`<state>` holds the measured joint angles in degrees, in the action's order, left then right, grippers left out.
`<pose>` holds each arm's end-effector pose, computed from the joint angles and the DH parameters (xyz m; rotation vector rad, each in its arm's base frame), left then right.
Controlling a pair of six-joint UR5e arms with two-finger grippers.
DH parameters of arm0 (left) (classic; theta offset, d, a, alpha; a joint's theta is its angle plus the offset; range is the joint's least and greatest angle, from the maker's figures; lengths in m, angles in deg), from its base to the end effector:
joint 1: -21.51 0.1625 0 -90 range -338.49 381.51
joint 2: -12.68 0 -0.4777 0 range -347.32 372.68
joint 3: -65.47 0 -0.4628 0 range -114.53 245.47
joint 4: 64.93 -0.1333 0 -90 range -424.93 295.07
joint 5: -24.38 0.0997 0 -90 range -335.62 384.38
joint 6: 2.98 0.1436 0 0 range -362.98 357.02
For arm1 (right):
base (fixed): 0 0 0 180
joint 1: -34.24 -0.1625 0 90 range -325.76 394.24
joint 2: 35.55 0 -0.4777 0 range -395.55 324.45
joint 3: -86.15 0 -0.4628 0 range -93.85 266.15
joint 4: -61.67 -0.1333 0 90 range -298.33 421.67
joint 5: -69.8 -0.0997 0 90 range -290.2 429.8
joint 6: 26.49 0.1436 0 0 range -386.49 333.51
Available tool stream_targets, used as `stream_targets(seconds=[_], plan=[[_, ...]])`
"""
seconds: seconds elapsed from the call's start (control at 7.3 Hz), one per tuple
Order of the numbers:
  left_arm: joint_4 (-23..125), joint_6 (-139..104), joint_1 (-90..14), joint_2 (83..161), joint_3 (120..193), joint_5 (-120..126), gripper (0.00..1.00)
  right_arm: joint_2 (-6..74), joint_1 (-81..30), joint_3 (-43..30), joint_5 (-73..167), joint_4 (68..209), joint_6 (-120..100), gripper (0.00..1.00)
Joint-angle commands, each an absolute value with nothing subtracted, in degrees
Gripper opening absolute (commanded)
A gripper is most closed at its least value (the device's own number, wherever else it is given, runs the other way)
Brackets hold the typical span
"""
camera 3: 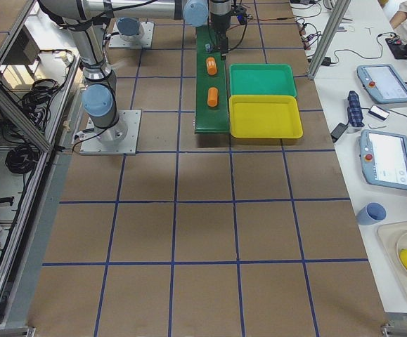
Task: Sort buttons by color to trays
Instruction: 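Place the second yellow-capped button on the belt with the left gripper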
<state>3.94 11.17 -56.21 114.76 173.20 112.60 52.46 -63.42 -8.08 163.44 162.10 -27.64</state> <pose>-0.0116 -0.5945 0.2426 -0.0465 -3.0689 -0.2159 0.2013 -0.5648 0.4542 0.2330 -3.0713 0.1186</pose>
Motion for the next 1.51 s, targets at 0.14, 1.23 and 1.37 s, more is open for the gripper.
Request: stream_targets(seconds=[0.14, 1.23, 1.37], plan=[[3.89, 11.35, -56.27, 115.24, 174.02, 112.54, 0.86, 52.35, -63.58, -8.16, 163.75, 161.78, -27.37, 1.00], [3.19, 23.82, -43.66, 117.95, 163.91, 112.97, 1.00, 52.60, -63.93, -8.59, 167.87, 168.28, -27.11, 1.00], [-0.56, 29.48, -39.96, 120.06, 164.87, 112.80, 0.95, 52.69, -64.02, -8.51, 167.98, 168.29, -26.93, 1.00]])
